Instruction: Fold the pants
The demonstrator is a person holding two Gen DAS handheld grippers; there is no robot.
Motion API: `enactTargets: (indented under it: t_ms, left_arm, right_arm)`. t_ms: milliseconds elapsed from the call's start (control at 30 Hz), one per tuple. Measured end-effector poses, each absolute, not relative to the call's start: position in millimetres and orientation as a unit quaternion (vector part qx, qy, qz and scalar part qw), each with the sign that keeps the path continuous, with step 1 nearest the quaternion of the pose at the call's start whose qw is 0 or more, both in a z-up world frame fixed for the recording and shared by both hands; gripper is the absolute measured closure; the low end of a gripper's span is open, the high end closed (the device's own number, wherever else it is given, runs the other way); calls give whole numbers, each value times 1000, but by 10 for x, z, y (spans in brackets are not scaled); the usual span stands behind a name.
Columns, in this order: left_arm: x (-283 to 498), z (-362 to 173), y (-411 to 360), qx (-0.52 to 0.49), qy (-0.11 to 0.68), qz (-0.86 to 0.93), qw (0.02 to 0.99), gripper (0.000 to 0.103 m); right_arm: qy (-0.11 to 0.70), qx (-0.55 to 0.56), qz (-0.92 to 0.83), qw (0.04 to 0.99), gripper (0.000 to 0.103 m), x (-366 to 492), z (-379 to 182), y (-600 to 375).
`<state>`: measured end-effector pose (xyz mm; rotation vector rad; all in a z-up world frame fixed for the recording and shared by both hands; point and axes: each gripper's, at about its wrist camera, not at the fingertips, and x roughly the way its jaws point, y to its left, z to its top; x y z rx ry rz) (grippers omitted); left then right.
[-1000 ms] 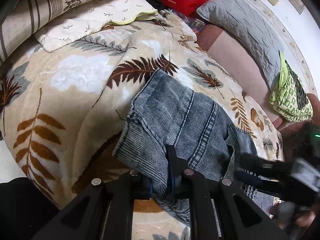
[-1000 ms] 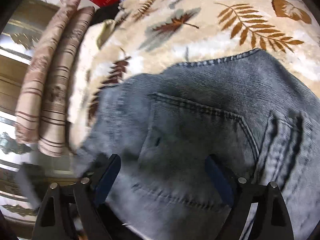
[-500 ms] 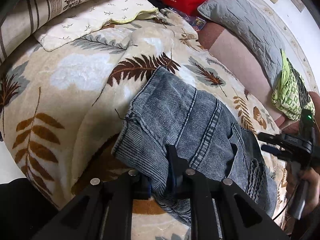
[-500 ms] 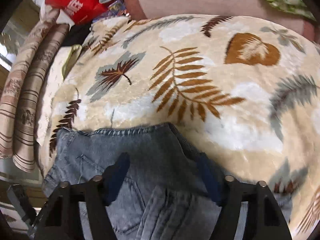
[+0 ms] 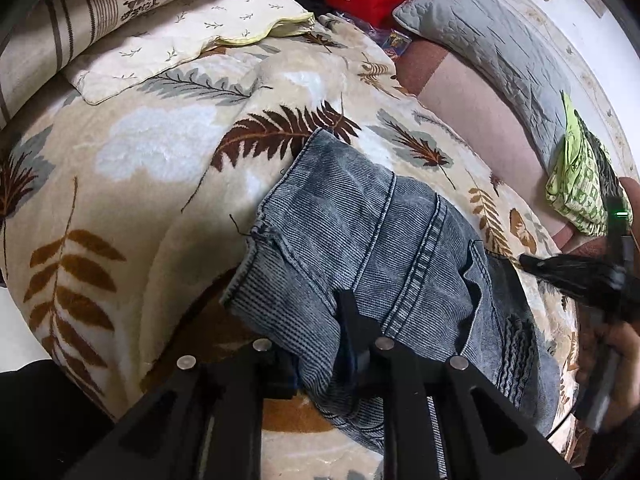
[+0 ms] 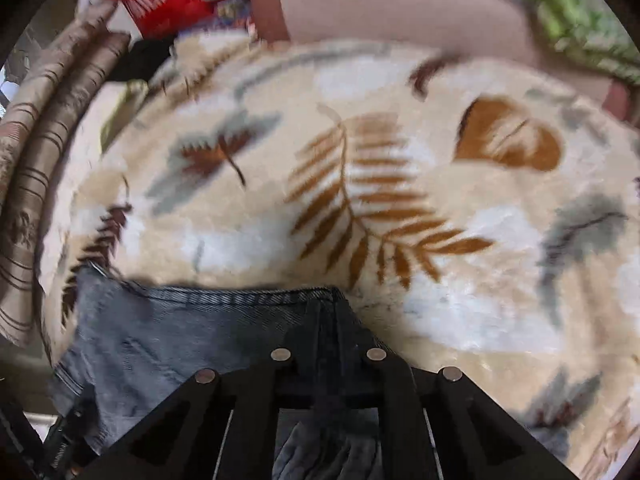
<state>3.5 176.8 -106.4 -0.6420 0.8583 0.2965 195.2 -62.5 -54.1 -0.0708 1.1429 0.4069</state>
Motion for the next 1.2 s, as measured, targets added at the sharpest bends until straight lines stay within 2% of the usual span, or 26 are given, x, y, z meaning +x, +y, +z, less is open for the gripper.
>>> enactTargets:
  t_ms: [67,100,167,233,333,567,633,700,733,833,933,1000,1067,1100,1200]
  left_arm:
    - [35,-1067,1769,-306,407,141,849,85]
    - [35,-1070,1773,-307,407,140,849,85]
    - [35,-1074,1772,-307,407,140,849,85]
    - [31,-1077,1776,-306,407,139,849,84]
    - [27,-1092,1780,-304,408,139,850,83]
    - [31,-1097,1793,-307,409,137,848,82]
    - [29,-1095,1785,-305,408,138,849,82]
    - [35,-1108,1793,-305,409,138,849,82]
    - [31,-1106,1792,-305,408,138,849,82]
    - [37,-1103,1782,-300,408,140,851,82]
    - [35,-1103,1775,-299,408,141,851,82]
    - [34,-1101,1768,-297,408,142,852,82]
    - [31,-1111,1763,-297,408,142,852,82]
    - [25,-1107,1763,-296,407,142,852,82]
    - [26,-1109,1754,-294,407,143,853,82]
  right_arm:
    - [532,14,232,814,90,1723,-336,-633]
    - [539,35,252,803,83,1635,-296,-617]
    - [560,54,279,779,66,1460,-328,-528]
    - [581,44,291,759,34,1392,-493,-377]
    - [626,6,242,742,31,1490,-1018,-226]
    - [570,63,261,777,31,1107,-418,-339]
    - [591,67,267,758,31,1054,-556,-286]
    - [642,70,270,714,29,1102,-939,-176]
    - [634,84,268,720,27,1118,-990,-194]
    - [638,112,270,712,27,1122,-806,-241]
    - [619,94,287,725,27,973,-569,-246]
    - [626,98,288,718,27,942,-643,-225]
    - [651,79,287,698,23,953,-960,-126]
    - [644,78,296,702,16,1015,-987,-70]
    - [654,86,295,691,16,1016,-810,-67]
